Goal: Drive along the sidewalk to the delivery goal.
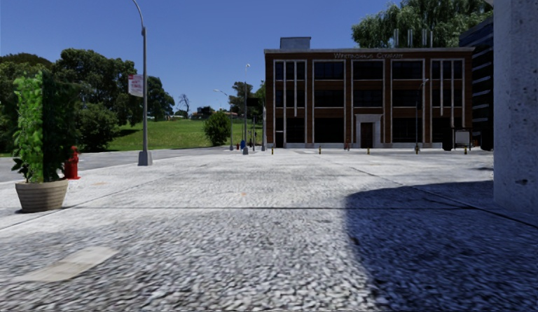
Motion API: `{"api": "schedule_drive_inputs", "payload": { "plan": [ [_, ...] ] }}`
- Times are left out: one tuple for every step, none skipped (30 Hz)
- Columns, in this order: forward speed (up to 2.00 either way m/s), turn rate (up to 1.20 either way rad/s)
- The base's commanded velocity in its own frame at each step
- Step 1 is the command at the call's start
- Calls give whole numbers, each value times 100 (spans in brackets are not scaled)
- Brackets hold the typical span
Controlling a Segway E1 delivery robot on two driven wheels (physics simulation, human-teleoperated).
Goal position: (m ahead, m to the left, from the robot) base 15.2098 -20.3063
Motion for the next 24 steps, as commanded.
{"api": "schedule_drive_inputs", "payload": {
  "plan": [
    [200, 0],
    [200, 0],
    [200, 0],
    [200, 0],
    [200, 0],
    [200, 0],
    [200, 0],
    [200, 0],
    [200, 0],
    [200, 0],
    [200, 0],
    [200, 0],
    [200, 0],
    [200, 0],
    [200, 0],
    [200, 0],
    [200, 0],
    [200, 0],
    [200, 0],
    [200, 0],
    [200, 0],
    [200, 0],
    [200, 0],
    [200, 0]
  ]
}}
